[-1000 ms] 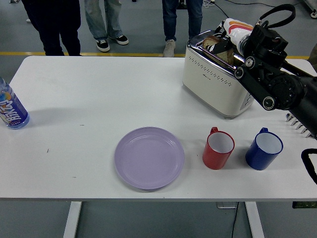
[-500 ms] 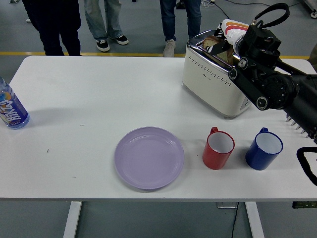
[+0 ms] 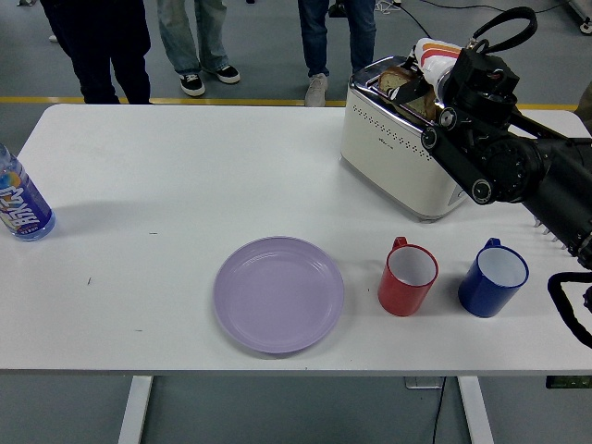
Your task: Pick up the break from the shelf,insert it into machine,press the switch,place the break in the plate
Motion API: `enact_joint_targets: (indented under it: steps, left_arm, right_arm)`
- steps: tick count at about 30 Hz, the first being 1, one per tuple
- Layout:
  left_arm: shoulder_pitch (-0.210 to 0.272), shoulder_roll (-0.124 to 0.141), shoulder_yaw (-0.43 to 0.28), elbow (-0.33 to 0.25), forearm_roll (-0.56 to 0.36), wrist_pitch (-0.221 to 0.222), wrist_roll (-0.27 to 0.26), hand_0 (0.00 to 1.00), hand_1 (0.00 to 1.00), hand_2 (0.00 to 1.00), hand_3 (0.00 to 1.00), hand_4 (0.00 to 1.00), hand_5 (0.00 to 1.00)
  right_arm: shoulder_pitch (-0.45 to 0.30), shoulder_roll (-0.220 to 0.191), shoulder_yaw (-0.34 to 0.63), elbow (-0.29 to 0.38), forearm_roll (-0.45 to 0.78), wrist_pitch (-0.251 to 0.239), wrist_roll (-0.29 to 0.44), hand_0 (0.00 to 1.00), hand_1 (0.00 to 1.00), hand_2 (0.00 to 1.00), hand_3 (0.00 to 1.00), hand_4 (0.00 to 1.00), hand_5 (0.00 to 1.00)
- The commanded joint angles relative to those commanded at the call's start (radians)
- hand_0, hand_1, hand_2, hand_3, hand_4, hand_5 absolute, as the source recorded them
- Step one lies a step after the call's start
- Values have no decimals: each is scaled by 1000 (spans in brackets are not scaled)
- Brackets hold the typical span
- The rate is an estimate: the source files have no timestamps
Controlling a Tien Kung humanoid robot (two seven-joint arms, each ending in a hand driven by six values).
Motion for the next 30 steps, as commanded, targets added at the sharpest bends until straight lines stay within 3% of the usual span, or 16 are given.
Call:
enact_joint_targets:
  steps: [28,30]
  left_arm:
    - [-1,0,-8,0,16,-1,0,327,435,583,721,605,998]
    - [-1,0,-9,0,16,0,0,327,435,582,721,606,998]
  right_arm:
    - [6,0,-22,-33,5,-48,12,283,334,501,557,693,351]
    - [7,0,-23,-31,1,-49,12,251,301,472,512,687,342]
